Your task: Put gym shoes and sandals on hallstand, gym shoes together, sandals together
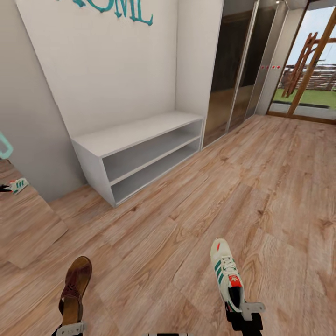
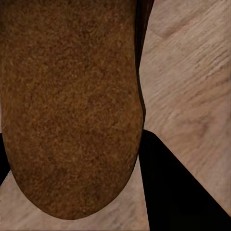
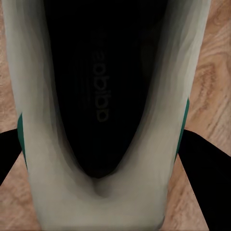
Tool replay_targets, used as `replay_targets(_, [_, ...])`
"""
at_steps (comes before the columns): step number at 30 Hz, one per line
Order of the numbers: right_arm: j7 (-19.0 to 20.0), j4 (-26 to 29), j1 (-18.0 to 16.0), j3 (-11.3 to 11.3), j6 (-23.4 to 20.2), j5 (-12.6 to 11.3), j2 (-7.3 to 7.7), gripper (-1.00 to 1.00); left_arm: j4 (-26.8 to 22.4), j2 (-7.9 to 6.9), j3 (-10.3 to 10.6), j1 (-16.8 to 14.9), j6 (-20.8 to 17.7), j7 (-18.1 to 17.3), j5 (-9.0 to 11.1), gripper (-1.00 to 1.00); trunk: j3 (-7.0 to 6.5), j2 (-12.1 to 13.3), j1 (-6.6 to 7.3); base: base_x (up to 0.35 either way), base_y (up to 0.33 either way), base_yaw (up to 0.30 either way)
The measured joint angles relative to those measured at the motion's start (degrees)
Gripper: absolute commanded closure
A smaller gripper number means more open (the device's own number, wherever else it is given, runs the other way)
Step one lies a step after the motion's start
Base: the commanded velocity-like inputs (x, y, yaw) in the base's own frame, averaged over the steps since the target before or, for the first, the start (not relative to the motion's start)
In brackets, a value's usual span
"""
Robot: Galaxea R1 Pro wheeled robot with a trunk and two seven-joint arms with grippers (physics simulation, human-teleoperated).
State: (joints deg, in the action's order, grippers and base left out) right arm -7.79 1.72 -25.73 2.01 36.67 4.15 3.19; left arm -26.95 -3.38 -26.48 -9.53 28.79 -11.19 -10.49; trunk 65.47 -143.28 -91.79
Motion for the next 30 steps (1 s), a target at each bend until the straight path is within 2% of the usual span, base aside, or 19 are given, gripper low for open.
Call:
replay_targets(4, [0.0, 0.0, 0.0, 0.0, -0.1, 0.0, -0.33, 1.0, -0.1, -0.01, 0.0, 0.0, 0.0, 0.0, 0.0, 1.0, -0.89, 0.1, 0.1, 0.0, 0.0, 0.203])
replay_targets(30, [-0.1, 0.0, 0.0, 0.0, -0.2, 0.0, -0.77, 1.0, -0.1, 0.07, 0.0, 0.0, 0.0, 0.0, -0.1, 1.0, -5.45, 10.5, 5.8, 0.0, 0.0, 0.272])
